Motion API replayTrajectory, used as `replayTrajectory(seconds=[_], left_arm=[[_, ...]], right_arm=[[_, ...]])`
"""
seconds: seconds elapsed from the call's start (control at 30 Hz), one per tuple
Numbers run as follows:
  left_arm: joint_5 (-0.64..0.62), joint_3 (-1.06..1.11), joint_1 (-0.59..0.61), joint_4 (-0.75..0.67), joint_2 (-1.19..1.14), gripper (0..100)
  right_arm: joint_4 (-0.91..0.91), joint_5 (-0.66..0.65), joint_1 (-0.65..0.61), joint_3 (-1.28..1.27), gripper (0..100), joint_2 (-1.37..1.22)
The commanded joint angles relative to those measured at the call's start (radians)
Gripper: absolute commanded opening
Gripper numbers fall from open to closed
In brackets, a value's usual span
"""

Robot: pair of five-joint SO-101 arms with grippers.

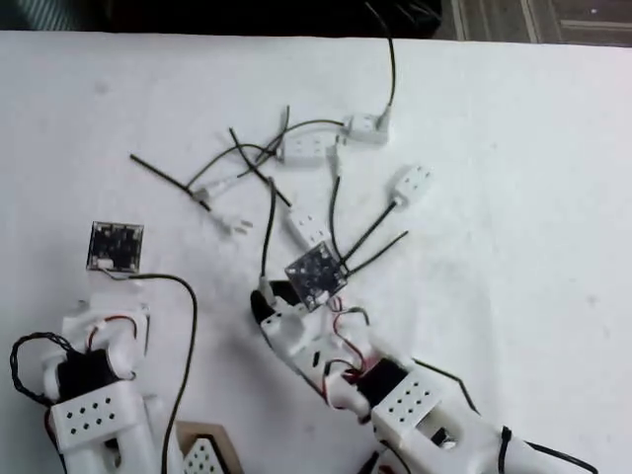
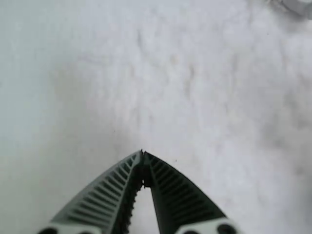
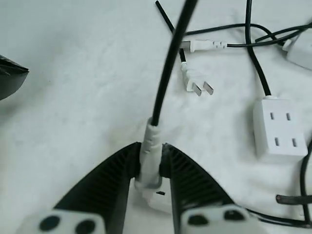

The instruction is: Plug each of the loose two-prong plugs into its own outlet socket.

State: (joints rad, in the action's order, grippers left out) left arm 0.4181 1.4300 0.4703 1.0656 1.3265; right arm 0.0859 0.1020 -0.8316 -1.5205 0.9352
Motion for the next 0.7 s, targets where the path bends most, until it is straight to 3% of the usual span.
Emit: replayTrajectory(seconds=[0.0,0.37,0.67], left_arm=[[0.0,-0.031,0.005,-0.012,0.013,2],[0.0,-0.031,0.004,-0.012,0.013,2],[0.0,-0.029,0.004,-0.011,0.013,2]], right_arm=[[-0.07,-0.002,-0.007,0.011,1.6,-0.036],[-0.11,0.002,-0.002,0.127,1.6,-0.282],[-0.159,0.0,0.025,0.147,1.6,-0.312]])
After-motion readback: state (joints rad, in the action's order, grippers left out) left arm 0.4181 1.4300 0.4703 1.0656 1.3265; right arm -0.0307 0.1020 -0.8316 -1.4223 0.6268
